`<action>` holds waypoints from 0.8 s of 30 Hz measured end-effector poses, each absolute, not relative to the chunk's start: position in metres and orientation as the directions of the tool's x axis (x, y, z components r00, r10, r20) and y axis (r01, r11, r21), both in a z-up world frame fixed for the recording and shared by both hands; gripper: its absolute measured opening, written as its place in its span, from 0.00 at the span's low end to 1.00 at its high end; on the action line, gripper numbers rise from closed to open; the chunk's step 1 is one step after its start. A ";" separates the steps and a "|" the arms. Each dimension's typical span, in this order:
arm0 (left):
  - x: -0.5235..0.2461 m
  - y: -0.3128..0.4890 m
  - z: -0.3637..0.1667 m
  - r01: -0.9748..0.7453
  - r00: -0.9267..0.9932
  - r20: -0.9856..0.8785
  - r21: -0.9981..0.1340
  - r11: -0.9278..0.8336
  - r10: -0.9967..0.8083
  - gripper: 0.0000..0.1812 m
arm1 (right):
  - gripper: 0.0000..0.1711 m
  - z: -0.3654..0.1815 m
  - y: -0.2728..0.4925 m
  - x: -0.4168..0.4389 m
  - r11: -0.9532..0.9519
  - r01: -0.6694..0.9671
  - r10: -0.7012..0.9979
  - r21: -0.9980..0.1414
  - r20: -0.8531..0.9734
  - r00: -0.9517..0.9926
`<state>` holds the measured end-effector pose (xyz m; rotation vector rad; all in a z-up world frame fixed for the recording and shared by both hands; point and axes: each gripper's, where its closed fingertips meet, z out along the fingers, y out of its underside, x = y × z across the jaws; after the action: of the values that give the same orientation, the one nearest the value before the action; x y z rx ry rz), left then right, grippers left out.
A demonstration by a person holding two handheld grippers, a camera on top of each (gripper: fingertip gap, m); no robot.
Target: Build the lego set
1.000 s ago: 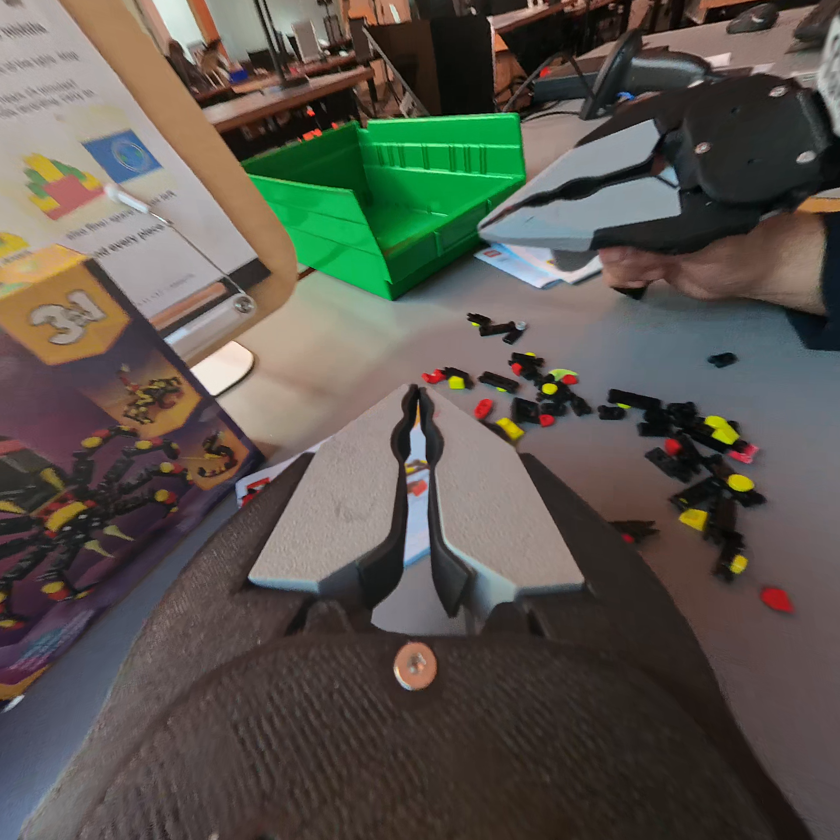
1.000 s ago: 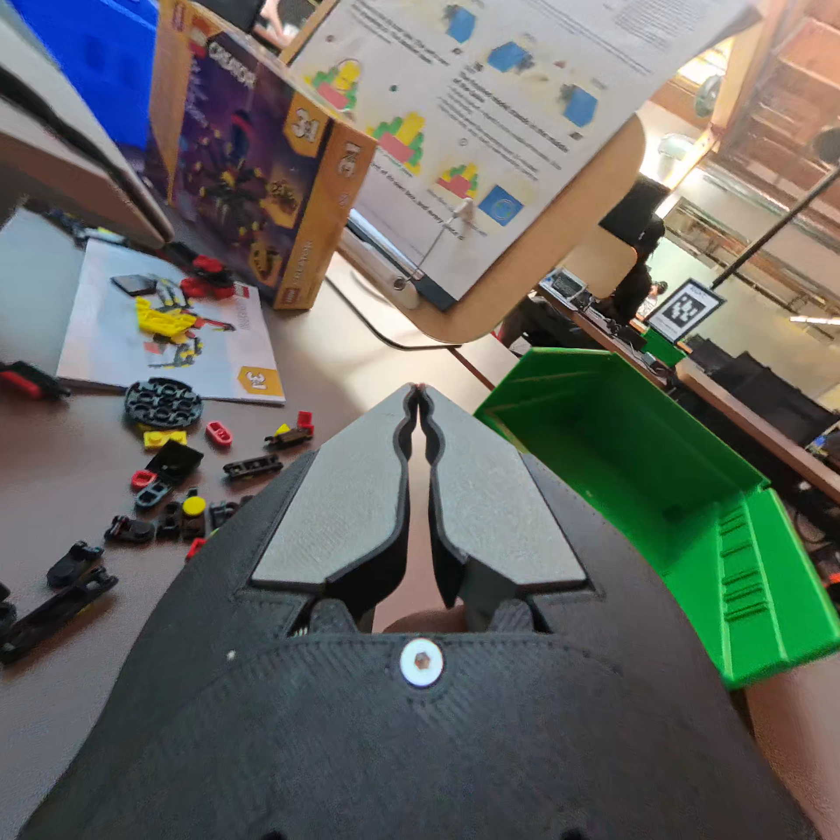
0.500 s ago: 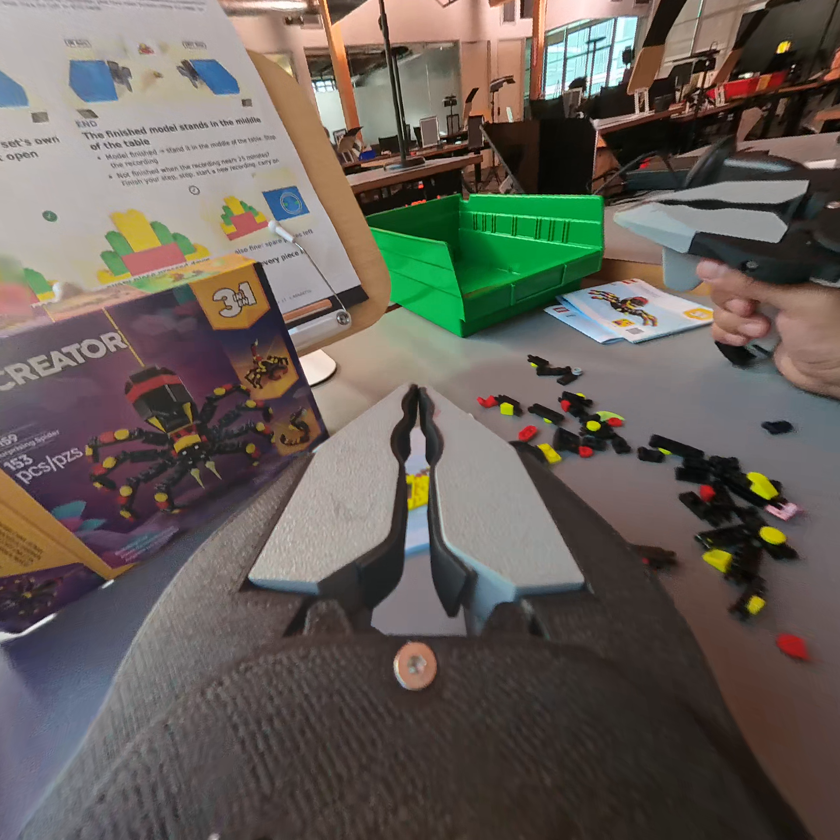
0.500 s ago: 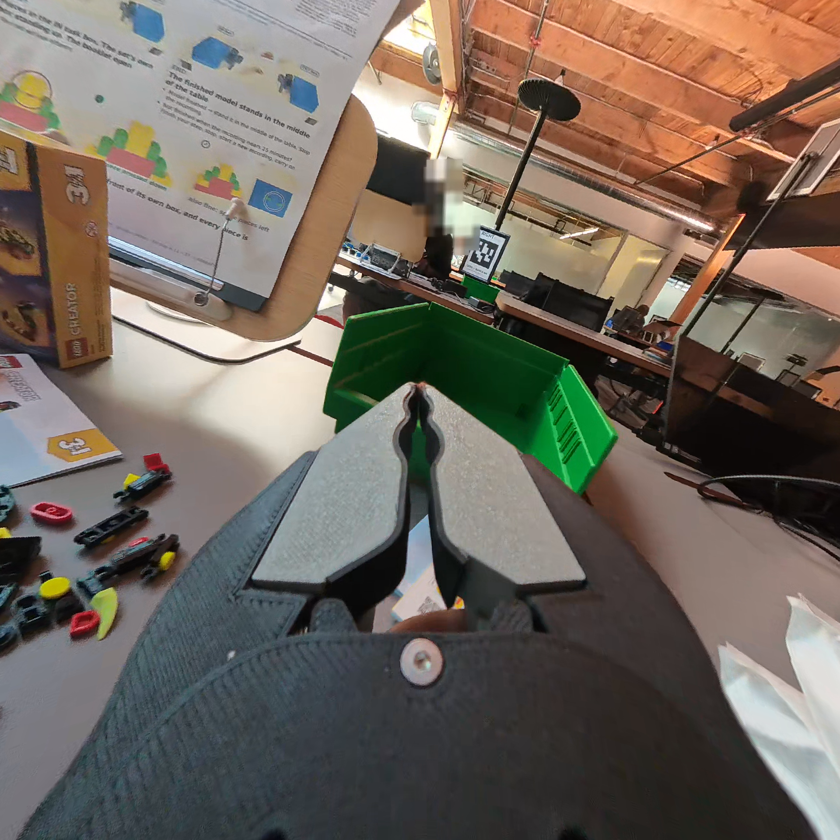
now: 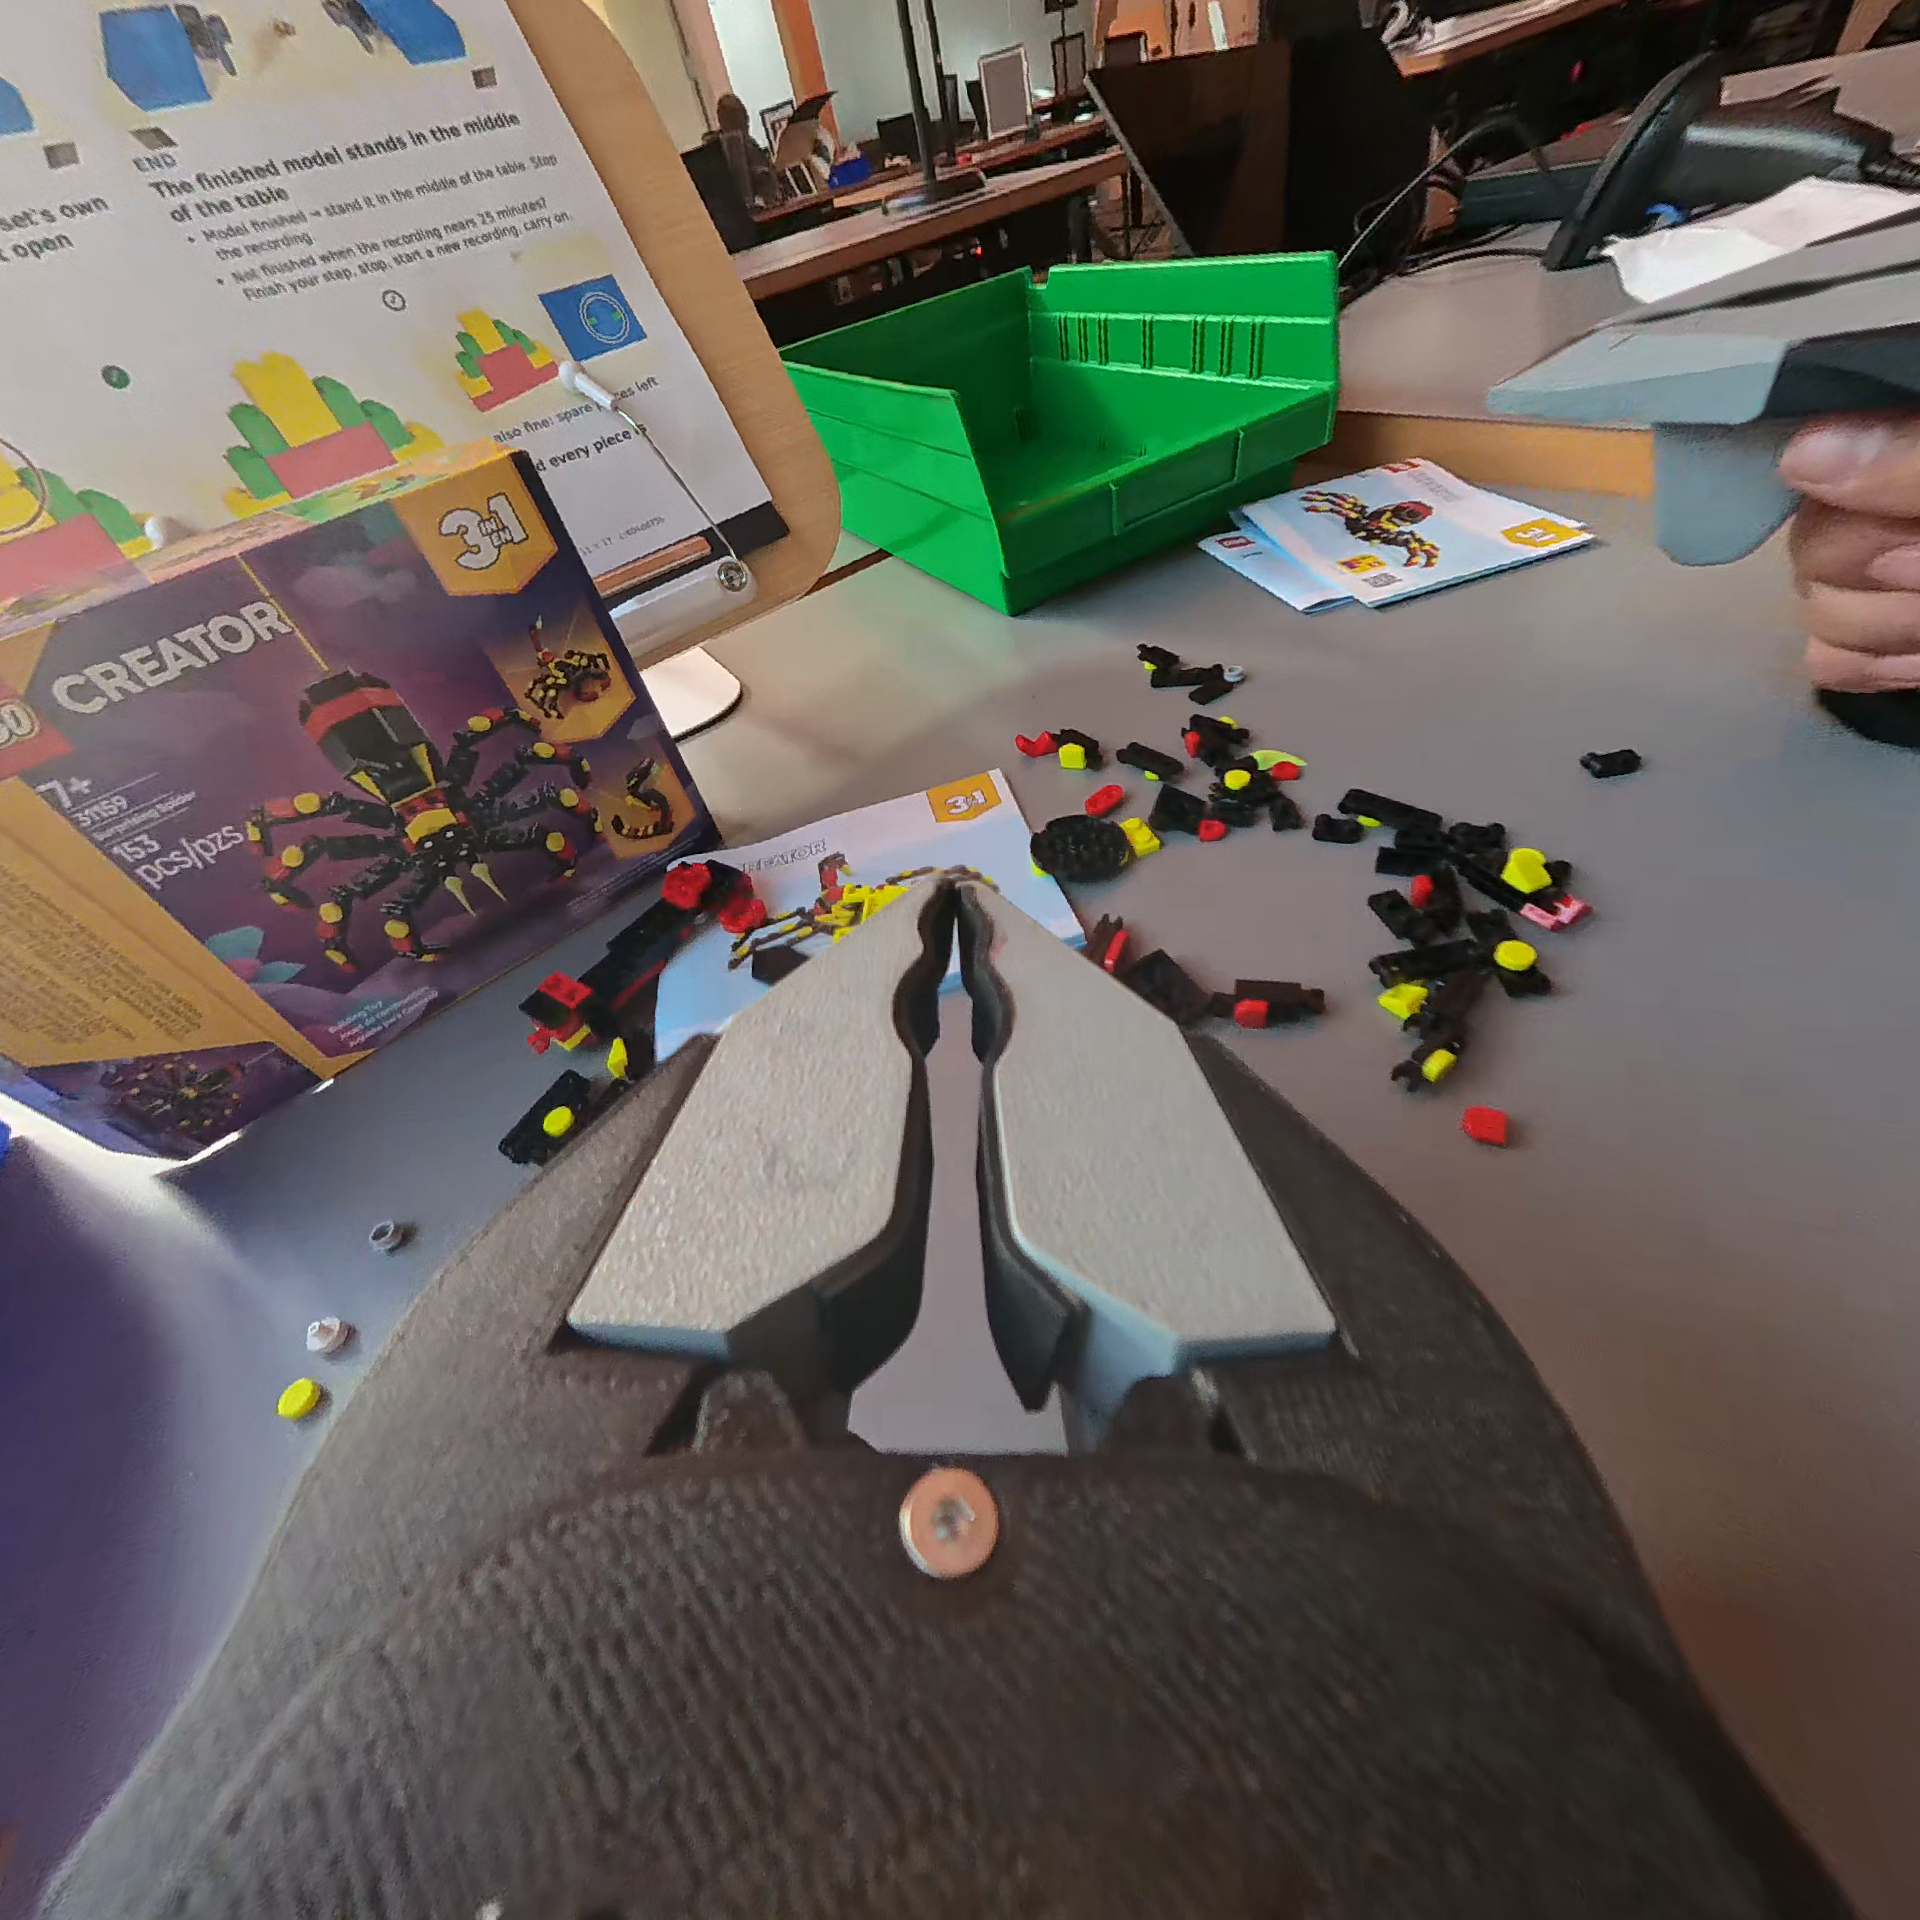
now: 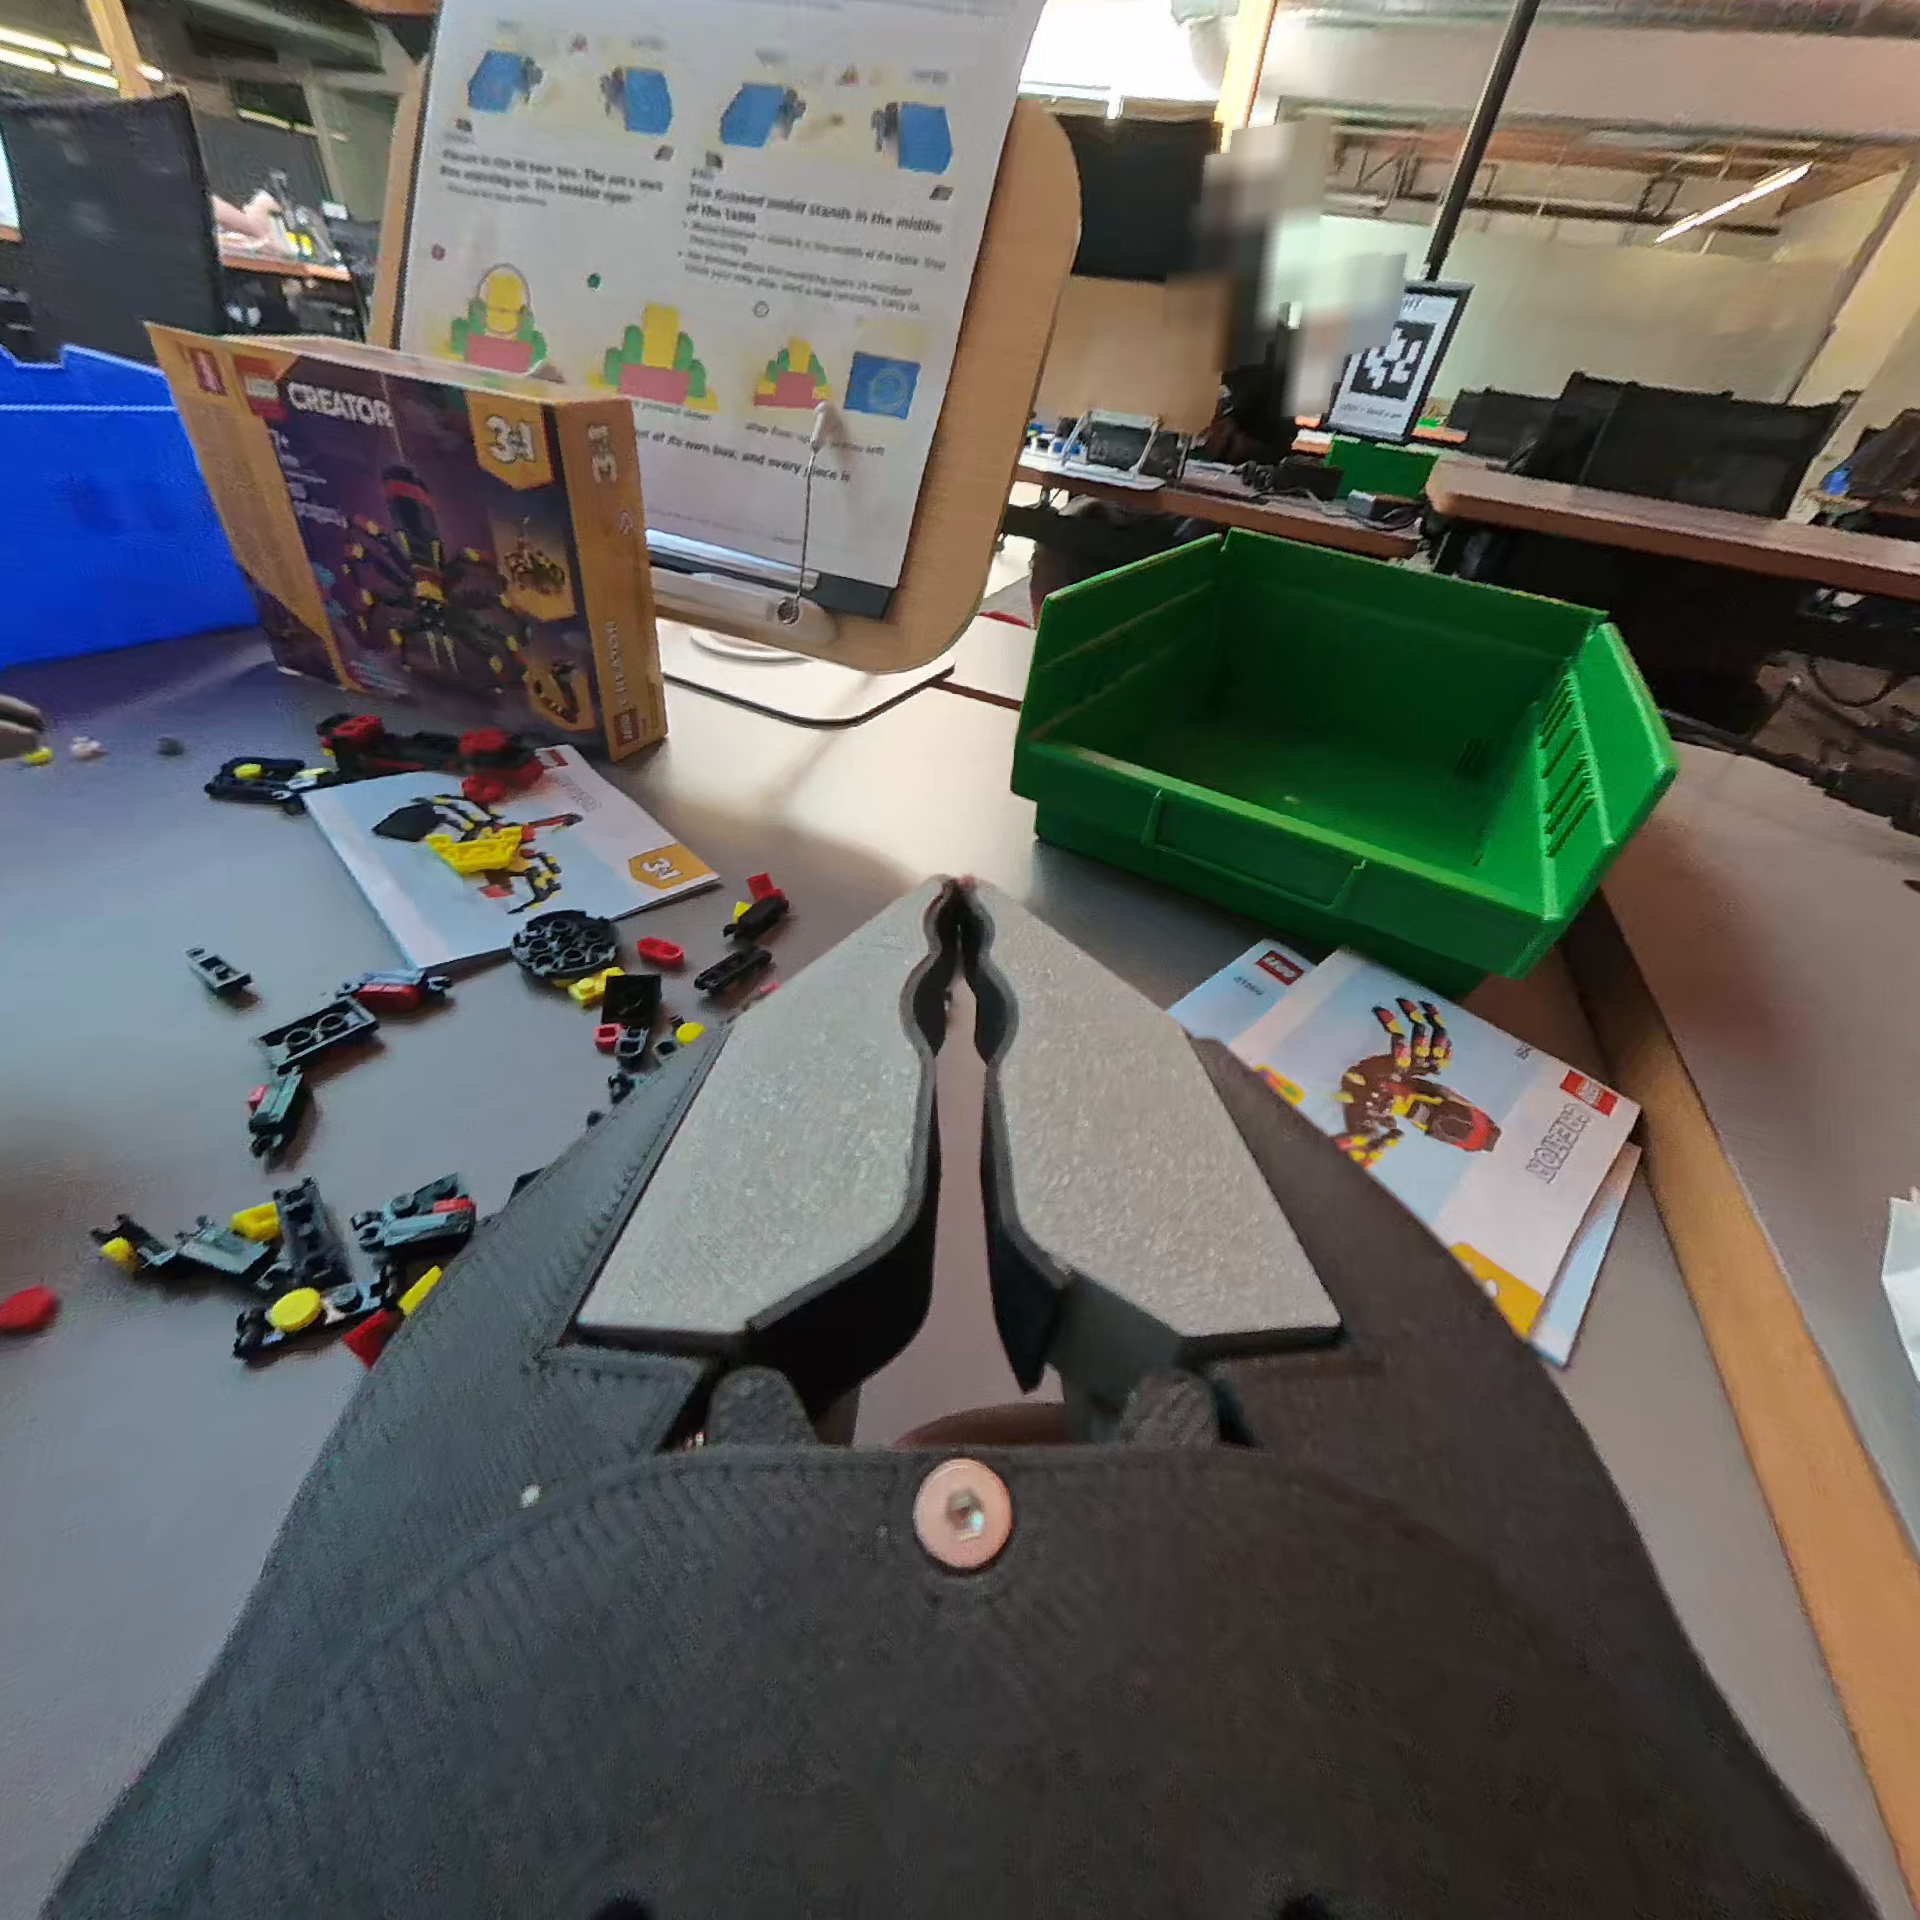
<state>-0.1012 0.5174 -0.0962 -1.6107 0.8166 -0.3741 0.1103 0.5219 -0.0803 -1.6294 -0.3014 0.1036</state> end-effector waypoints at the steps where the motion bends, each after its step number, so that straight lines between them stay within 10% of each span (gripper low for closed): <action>1: -0.101 0.516 -0.098 -0.303 0.698 -0.202 -0.953 -0.027 -0.687 0.00 | 0.00 -0.084 0.520 0.107 -0.074 0.138 0.281 -0.988 0.112 0.953; 24: -0.106 0.597 -0.114 -0.333 0.729 -0.146 -0.929 -0.161 -0.668 0.00 | 0.00 -0.125 0.558 0.071 -0.268 0.305 0.543 -0.914 0.119 0.831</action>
<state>-0.1061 0.5974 -0.1144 -1.7643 0.7926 -0.3572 0.0711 0.5582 -0.1249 -1.8728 -0.6389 0.2602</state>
